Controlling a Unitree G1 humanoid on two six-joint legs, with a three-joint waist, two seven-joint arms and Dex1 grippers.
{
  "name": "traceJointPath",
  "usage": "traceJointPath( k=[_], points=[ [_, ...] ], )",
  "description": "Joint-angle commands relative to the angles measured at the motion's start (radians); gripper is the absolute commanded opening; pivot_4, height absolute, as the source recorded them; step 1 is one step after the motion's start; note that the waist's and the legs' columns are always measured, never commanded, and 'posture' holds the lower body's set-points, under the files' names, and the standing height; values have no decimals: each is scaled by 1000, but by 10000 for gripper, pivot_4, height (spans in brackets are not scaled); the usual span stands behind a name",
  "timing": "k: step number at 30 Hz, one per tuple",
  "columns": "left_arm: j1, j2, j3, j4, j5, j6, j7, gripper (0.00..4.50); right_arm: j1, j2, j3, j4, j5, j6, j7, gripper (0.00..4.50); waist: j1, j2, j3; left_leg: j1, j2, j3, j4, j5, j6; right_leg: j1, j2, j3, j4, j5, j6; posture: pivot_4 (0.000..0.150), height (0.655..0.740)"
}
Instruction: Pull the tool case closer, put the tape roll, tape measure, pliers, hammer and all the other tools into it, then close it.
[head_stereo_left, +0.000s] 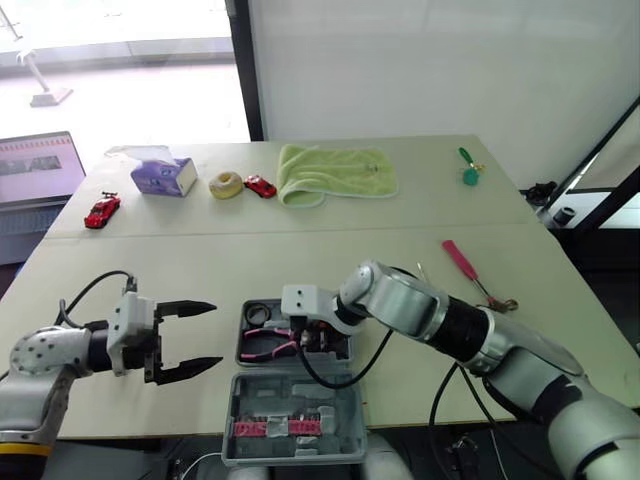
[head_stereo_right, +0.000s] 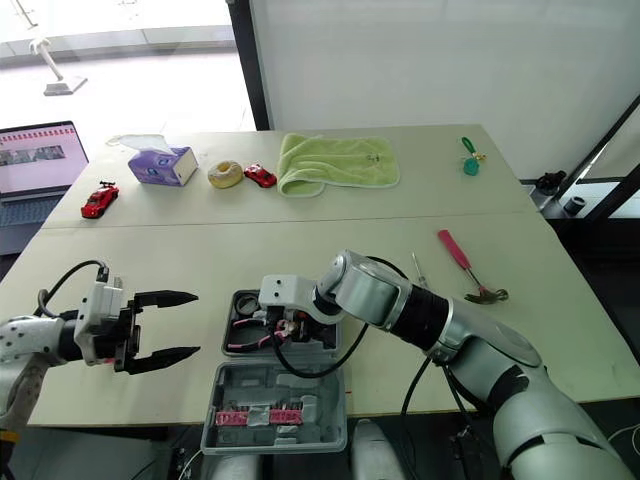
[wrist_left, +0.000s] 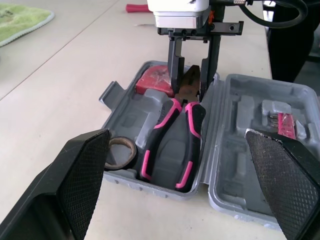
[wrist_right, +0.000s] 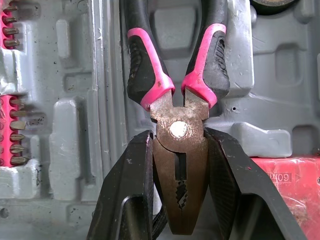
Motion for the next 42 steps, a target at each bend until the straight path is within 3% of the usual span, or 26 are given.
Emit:
traceJointPath(
  k=[1,2,6,7,15,18,25,42],
  points=[
    [0,8,30,-12,-1,-24,7,45000,16,19,-32,15,-30,-37,0,20128,0,0,0,0,0,0,0,0,0,0,0,0,0,0,0,1500,7400],
    [0,10,30,-14,-4,-19,8,45000,18,22,-34,17,-29,-35,7,23170,1,0,0,0,0,0,0,0,0,0,0,0,0,0,0,1500,7400],
    [-3,14,27,-16,-9,-13,9,45000,26,56,-52,37,-47,-36,-5,43059,3,0,0,-1,0,0,1,0,0,0,0,0,0,0,0,1500,7400],
    [-5,13,26,-14,-8,-13,10,45000,27,65,-61,37,-50,-42,-11,44698,4,0,0,0,0,0,1,0,0,0,0,0,0,0,0,1500,7400],
    [-12,14,24,-6,-6,-17,4,45000,35,155,-156,36,-43,-32,-45,44698,10,0,0,-1,0,0,1,0,0,0,0,0,0,0,0,1500,7400],
    [-9,16,27,-2,-6,-20,1,45000,56,174,-166,64,-63,-59,-71,36451,10,0,0,-1,0,0,1,0,0,0,0,0,0,0,0,1500,7400],
    [16,7,33,16,-6,-47,-8,45000,74,169,-161,85,-86,-85,-70,1002,10,0,0,-1,0,0,2,0,0,0,0,-1,0,0,0,1500,7400],
    [41,5,36,95,-6,-133,-39,45000,200,165,-57,238,-183,-55,-54,392,13,0,-4,0,0,0,3,0,0,3,-1,-1,0,0,0,1500,7400]
  ],
)
